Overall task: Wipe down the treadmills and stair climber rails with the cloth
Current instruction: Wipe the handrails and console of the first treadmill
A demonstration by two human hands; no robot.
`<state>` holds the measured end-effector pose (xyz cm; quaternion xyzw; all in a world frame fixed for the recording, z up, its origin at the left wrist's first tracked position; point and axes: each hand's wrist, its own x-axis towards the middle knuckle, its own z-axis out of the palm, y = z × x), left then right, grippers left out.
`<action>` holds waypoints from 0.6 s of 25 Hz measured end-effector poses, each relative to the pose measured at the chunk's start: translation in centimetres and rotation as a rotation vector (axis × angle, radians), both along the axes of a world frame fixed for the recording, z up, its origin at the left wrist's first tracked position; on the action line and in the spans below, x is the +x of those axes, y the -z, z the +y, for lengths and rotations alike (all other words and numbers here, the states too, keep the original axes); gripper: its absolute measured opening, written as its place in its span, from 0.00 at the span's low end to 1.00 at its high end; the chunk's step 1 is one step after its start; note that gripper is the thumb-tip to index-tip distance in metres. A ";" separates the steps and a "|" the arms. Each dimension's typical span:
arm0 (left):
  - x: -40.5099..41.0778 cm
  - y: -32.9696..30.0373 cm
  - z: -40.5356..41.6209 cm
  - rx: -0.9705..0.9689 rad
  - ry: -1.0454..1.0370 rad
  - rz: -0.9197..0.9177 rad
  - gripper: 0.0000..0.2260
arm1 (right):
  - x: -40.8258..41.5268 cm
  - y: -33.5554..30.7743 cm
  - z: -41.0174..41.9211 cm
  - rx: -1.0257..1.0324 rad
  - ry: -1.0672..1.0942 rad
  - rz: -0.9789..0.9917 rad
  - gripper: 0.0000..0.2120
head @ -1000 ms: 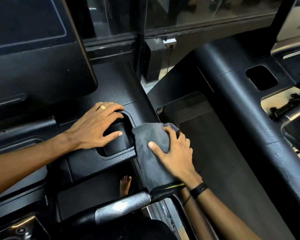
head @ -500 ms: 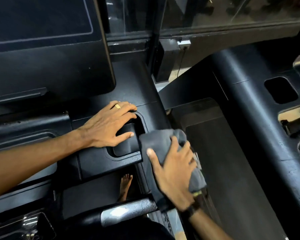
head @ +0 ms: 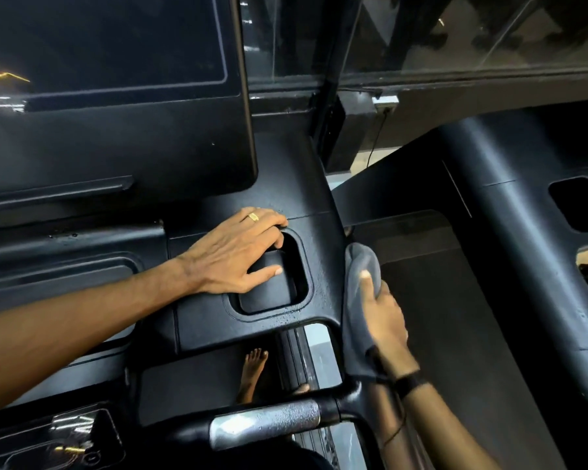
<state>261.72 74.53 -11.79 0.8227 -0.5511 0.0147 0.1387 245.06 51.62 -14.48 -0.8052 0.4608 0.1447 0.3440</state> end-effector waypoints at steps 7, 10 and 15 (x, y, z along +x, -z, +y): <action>-0.1 -0.4 -0.2 0.010 0.002 -0.010 0.17 | 9.6 -2.1 3.7 -0.344 -0.317 -0.191 0.37; -0.2 -0.7 -0.2 0.033 -0.005 -0.022 0.16 | 15.0 -1.7 -0.6 0.003 -0.160 -0.212 0.35; -0.1 -1.0 -0.2 0.050 -0.012 -0.002 0.19 | 20.8 -1.5 0.2 -0.118 -0.067 -0.182 0.34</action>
